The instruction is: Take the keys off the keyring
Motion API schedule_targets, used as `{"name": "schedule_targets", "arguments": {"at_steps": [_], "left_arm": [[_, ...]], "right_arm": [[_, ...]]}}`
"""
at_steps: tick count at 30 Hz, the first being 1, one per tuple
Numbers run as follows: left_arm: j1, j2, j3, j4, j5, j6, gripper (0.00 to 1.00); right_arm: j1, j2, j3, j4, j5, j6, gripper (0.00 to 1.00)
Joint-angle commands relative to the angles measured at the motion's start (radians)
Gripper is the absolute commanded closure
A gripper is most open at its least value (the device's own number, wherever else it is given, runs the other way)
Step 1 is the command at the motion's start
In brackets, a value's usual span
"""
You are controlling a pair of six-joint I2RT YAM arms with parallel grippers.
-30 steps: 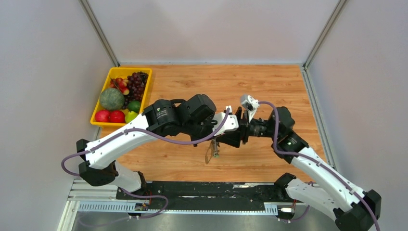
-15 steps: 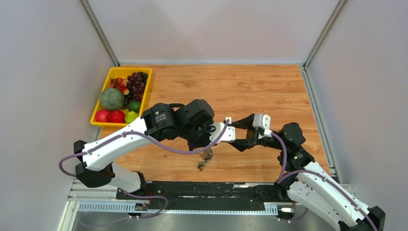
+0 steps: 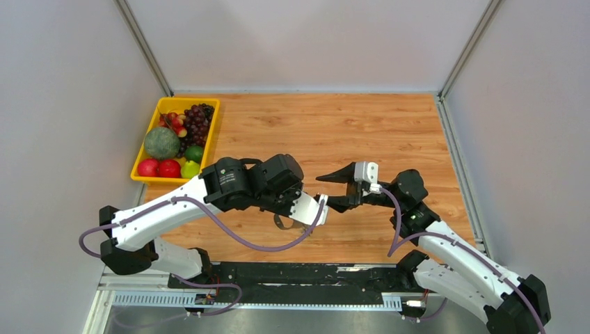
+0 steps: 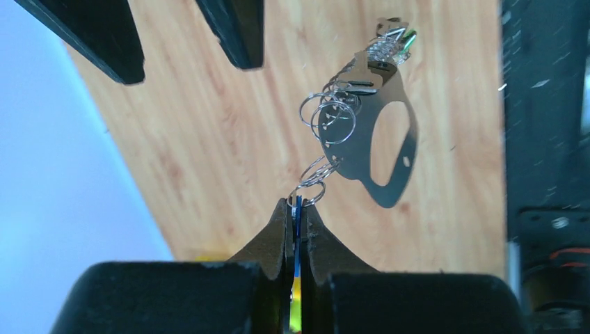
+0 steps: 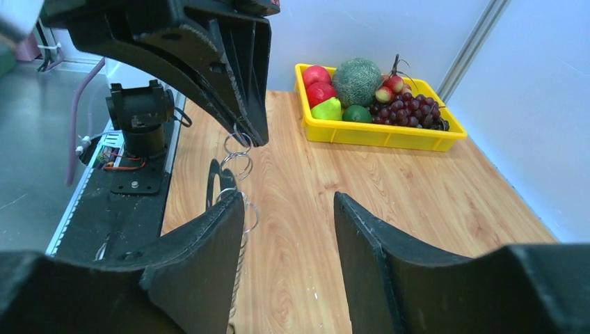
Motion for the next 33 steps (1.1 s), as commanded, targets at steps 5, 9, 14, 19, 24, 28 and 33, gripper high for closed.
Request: {"name": "schedule_targets", "arguments": {"at_steps": [5,9,14,19,24,28,33], "left_arm": [[-0.005,-0.155,-0.152,0.168,-0.207,0.382,1.0],[-0.006,-0.193,-0.176,0.189,-0.169,0.453,1.0],[-0.006,-0.206,-0.188,0.195,-0.15,0.494,1.0],[-0.006,-0.199,-0.189,0.19,-0.126,0.501,1.0],[-0.007,-0.197,-0.179,0.19,-0.087,0.503,1.0],[-0.007,-0.193,-0.171,0.189,-0.064,0.506,1.0],[-0.008,-0.18,-0.157,0.185,-0.048,0.508,1.0]], "right_arm": [[-0.002,0.092,0.011,0.144,-0.081,0.002,0.45],[-0.001,0.131,0.018,0.173,-0.121,0.01,0.45],[0.005,0.177,0.041,0.199,-0.152,0.02,0.46],[0.013,0.218,0.085,0.194,-0.176,0.014,0.45],[0.015,0.267,0.139,0.184,-0.209,0.012,0.45],[0.026,0.305,0.173,0.182,-0.233,0.02,0.44],[0.049,0.349,0.204,0.179,-0.253,0.026,0.45]]}}
